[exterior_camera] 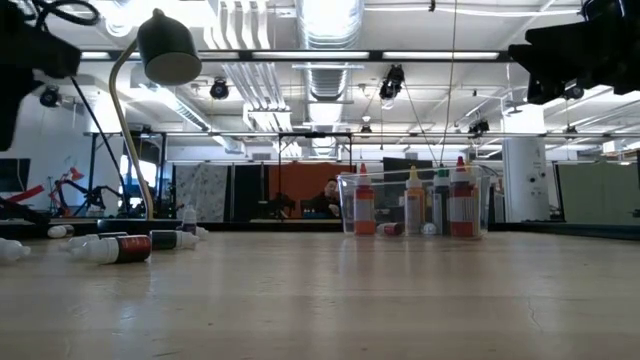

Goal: Pick & Place food coloring
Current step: Put the small orange food coloring bottle into the transparent bin

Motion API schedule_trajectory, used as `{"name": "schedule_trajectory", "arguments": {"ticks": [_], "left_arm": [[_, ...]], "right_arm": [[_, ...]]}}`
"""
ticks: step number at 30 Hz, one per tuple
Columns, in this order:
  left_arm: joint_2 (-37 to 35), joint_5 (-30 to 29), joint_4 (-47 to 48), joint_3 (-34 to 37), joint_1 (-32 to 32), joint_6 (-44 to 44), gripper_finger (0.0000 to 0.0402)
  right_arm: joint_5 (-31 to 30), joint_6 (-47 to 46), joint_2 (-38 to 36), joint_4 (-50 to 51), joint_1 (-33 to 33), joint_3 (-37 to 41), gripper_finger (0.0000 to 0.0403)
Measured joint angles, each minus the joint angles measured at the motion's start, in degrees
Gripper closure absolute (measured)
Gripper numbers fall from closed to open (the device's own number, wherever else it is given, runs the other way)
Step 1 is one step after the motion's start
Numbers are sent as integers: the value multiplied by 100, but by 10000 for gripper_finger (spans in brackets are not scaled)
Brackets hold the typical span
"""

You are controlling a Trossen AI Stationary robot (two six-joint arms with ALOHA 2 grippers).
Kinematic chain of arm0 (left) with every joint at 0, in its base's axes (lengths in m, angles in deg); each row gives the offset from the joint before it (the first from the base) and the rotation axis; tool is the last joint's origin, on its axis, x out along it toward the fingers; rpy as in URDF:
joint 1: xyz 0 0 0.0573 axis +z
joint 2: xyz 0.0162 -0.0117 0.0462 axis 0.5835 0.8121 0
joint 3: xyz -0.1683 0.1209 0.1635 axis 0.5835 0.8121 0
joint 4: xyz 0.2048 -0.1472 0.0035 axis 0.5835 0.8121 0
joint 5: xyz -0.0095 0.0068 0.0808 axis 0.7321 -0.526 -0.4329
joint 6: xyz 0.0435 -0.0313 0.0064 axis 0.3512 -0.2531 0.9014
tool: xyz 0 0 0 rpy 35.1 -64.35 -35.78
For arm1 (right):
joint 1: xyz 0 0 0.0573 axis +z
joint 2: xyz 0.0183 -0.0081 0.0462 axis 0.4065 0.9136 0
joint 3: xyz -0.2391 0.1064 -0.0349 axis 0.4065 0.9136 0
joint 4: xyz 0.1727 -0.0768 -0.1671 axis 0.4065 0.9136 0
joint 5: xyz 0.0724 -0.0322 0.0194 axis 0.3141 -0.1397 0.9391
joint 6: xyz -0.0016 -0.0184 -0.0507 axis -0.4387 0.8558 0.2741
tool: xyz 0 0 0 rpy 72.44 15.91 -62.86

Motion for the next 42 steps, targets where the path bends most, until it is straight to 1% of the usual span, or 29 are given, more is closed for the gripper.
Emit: {"name": "schedule_trajectory", "arguments": {"ticks": [3,5,7,11,14,15,17,20,22,25,28,31,36,39,42], "left_arm": [[-97,-200,979,-161,561,361,232],[-94,-284,1195,-116,1079,728,234],[-87,-311,1046,27,1718,1297,236],[15,-218,339,180,2984,2622,242],[116,-691,309,154,3788,3414,243],[157,-776,272,153,4044,3630,243],[259,-728,221,151,4534,4002,243],[402,-680,134,168,5022,4186,243],[521,-696,-111,206,5204,4214,243],[711,-741,-660,356,5257,4292,243],[930,-1037,-1007,593,5211,4289,244],[1170,-1454,-992,834,5202,4001,244],[1365,-1775,-1047,1168,5217,3563,246],[1441,-1878,-1147,1307,5246,3535,265],[1542,-1974,-1169,1446,5255,3412,303]], "right_arm": [[1,-4,-2,0,0,0,265],[1,-4,-2,0,0,0,269],[0,-4,-2,0,0,0,272],[2,-2,-2,0,0,0,275],[0,-2,-2,0,0,0,274],[0,-2,-2,0,0,0,273],[0,-2,-2,-2,0,0,271],[0,-2,-2,-2,0,0,268],[0,-2,-2,-2,0,0,267],[-2,-2,-2,-2,0,0,266],[-2,-1,-2,-2,1,0,270],[-2,-1,-2,-2,2,0,274],[-2,-2,-2,-2,2,0,278],[-2,0,-2,-2,2,0,275],[-2,0,-2,-2,2,0,271]]}}
